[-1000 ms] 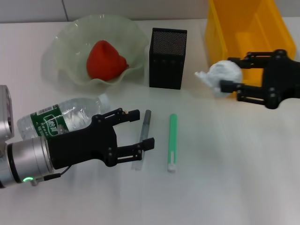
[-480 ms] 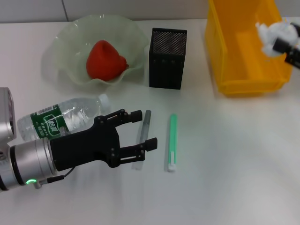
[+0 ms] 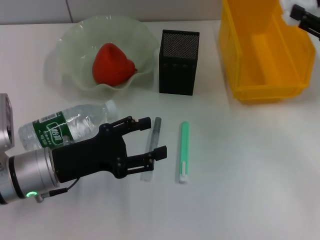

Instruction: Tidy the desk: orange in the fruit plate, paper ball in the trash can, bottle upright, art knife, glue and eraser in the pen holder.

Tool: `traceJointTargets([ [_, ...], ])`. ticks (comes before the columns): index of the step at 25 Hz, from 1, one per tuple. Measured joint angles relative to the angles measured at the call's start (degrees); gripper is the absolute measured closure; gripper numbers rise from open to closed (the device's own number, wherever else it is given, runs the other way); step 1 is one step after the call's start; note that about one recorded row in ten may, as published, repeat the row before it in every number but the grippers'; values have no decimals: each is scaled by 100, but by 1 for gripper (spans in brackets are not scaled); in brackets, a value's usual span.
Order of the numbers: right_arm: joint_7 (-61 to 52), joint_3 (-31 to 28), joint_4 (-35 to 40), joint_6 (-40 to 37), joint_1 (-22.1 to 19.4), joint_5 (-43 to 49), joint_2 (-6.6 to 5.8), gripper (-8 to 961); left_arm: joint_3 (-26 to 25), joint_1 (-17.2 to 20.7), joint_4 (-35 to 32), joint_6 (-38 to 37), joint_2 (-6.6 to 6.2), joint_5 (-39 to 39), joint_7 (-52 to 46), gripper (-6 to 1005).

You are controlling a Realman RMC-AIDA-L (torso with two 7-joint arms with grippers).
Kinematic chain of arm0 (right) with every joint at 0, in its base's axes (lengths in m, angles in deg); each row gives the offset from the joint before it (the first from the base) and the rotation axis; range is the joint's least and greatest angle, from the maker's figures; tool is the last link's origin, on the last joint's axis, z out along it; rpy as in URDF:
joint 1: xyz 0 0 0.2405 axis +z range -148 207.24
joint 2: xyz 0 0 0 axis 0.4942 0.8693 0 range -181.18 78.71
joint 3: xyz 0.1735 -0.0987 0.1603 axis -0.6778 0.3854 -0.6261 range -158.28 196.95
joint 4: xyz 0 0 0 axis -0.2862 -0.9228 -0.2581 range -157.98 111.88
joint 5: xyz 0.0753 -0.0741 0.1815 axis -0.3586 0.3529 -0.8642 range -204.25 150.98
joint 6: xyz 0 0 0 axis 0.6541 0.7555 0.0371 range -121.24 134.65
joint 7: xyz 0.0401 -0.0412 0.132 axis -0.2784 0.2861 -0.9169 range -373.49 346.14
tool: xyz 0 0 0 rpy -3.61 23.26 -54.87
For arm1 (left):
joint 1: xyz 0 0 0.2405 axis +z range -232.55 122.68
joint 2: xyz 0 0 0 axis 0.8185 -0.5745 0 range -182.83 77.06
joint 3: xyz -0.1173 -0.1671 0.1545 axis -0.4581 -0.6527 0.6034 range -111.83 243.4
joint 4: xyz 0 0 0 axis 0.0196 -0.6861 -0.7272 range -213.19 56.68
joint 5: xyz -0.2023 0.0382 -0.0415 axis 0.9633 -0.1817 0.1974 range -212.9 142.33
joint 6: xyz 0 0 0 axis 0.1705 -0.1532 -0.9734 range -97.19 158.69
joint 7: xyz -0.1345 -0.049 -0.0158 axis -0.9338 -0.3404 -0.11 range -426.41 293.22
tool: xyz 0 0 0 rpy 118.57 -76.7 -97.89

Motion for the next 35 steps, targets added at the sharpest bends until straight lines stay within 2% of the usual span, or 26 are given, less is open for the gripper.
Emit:
traceJointTargets([
  [3,2,9,-24,175,147,139,8,384,-18,28,0,-1,-6,0,0,222],
  [9,44,17,-100,517,266,214,37,212,-61,47,0,-10,-8,0,-1,224],
  [12,104,-16,-115,511,245,92,43,159,-104,49,-3,-37,-8,0,-1,224],
  [14,164,-42,-149,334,189,-99,47,124,-141,49,-8,-48,-7,-1,-1,225],
  [16,295,-53,-268,-197,63,-415,36,125,-171,44,-9,-55,-2,-1,-1,225],
  [19,397,-32,-510,-1223,-130,-527,-59,127,-213,24,-6,-57,4,-1,-4,226],
  [23,589,62,-794,-2386,-330,-78,-174,129,-294,-16,-19,-65,25,-1,-23,227],
  [26,862,73,-982,-2815,-431,489,-179,128,-302,-56,-64,-49,22,-1,-96,227],
  [32,1393,77,-1573,-2576,-342,1634,-116,129,-305,-78,-67,-37,5,-1,-128,229],
  [33,1461,78,-1664,-2449,-304,1761,-94,129,-306,-99,-78,-20,-68,-3,-155,229],
  [34,1507,77,-1726,-2331,-270,1872,-72,129,-306,-99,-78,-20,-68,-3,-155,229],
  [35,1532,77,-1765,-2226,-237,1975,-42,129,-306,-105,-99,4,-120,-20,-158,229],
])
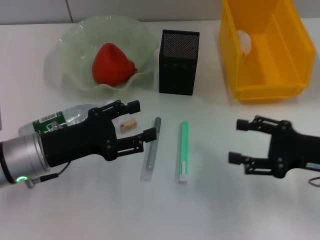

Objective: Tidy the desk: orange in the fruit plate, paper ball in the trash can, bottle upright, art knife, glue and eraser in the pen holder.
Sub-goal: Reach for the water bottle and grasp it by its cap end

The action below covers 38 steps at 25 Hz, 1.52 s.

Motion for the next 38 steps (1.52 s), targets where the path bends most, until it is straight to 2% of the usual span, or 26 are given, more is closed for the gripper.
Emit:
traceJointTargets([
  [4,3,0,-13,329,60,222,84,129,0,-11,-28,21,-80,-11,-7,230],
  [10,20,8,-20,491,67,249,91,129,11,-92,-103,151,-160,-22,-133,231],
  [13,49,8,-37,561,66,251,92,128,35,-138,-709,418,-174,-218,-665,232],
  [15,62,8,-59,586,59,241,96,128,19,-194,-1228,603,-175,-686,-1190,232],
  [18,68,0,-79,591,44,225,99,128,-11,-390,-2086,844,-211,-1787,-2325,233],
  [19,68,-10,-80,583,39,224,99,128,-11,-390,-2086,844,-211,-1787,-2325,233],
  [20,69,-22,-80,576,34,223,99,128,-32,-548,-2604,867,-254,-2569,-3056,233],
  [22,70,-43,-81,566,19,220,99,128,-82,-657,-3021,841,-263,-3222,-3578,234],
  [26,73,-52,-82,568,3,213,99,129,-278,-883,-3737,704,-183,-4450,-4301,235],
  [29,74,-53,-81,572,-4,211,99,129,-299,-953,-3866,632,-163,-4725,-4453,235],
  [31,75,-53,-82,572,-4,210,99,128,-321,-1208,-4181,459,-80,-5645,-4887,236],
  [32,75,-53,-81,572,-4,210,99,128,-325,-1289,-4234,419,-44,-5925,-4997,236],
  [34,75,-58,-82,572,-4,210,99,128,-325,-1289,-4234,419,-44,-5925,-4997,236],
  [35,75,-62,-84,572,-4,208,99,128,-328,-1444,-4239,335,54,-6382,-5122,237],
  [37,75,-70,-95,568,-4,200,99,129,-328,-1444,-4239,335,54,-6382,-5122,237],
  [38,76,-71,-97,567,-4,194,99,129,-358,-1540,-4224,303,130,-6670,-5158,237],
])
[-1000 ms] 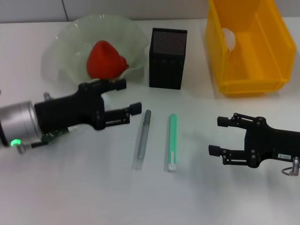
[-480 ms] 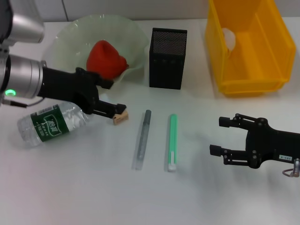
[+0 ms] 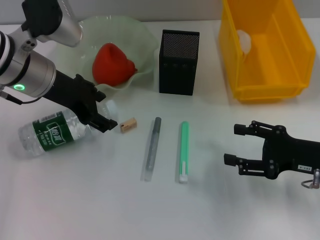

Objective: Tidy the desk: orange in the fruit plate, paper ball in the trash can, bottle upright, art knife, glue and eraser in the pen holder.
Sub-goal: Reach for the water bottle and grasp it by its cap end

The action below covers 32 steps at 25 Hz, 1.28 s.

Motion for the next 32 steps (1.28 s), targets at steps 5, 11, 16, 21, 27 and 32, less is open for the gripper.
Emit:
traceJointTargets([
  [5,10,0,-2,-10,-14,-41,0,129,-19,-57,56,8,36,-141,-26,238],
  [11,35,0,-2,-21,-20,-45,0,129,40,-80,233,353,45,-324,-52,240],
  [16,48,0,-2,-29,-42,-45,0,129,55,-211,552,508,53,-369,-4,241],
  [21,67,8,-2,-97,-66,-45,0,129,185,-258,714,635,56,-377,10,242],
  [27,69,8,-2,-137,-72,-45,0,129,249,-266,752,637,62,-372,11,243],
  [32,71,1,0,-177,-79,-45,-5,129,451,-244,804,805,67,-368,13,244],
])
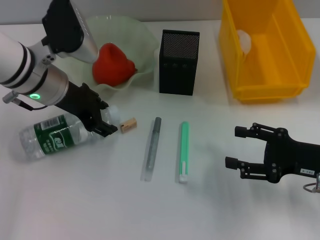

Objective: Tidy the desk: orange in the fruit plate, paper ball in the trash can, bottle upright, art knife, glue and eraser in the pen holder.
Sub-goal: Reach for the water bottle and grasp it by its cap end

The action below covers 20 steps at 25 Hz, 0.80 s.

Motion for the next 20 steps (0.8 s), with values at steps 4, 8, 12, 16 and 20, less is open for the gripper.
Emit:
traceJointTargets([
  [4,24,15,-2,-77,1,0,-4,129,106,-11,79,72,4,2,0,245],
  [8,24,9,-2,-117,5,0,-4,129,110,6,84,82,4,-1,1,433],
  [12,24,7,-2,-135,1,0,-4,129,110,43,84,99,-1,24,7,485],
  [16,-2,7,-2,-143,-2,0,-4,128,110,52,83,100,-4,5,55,506],
  [20,-7,6,-2,-143,-1,0,-4,128,109,52,63,95,-5,9,64,540],
])
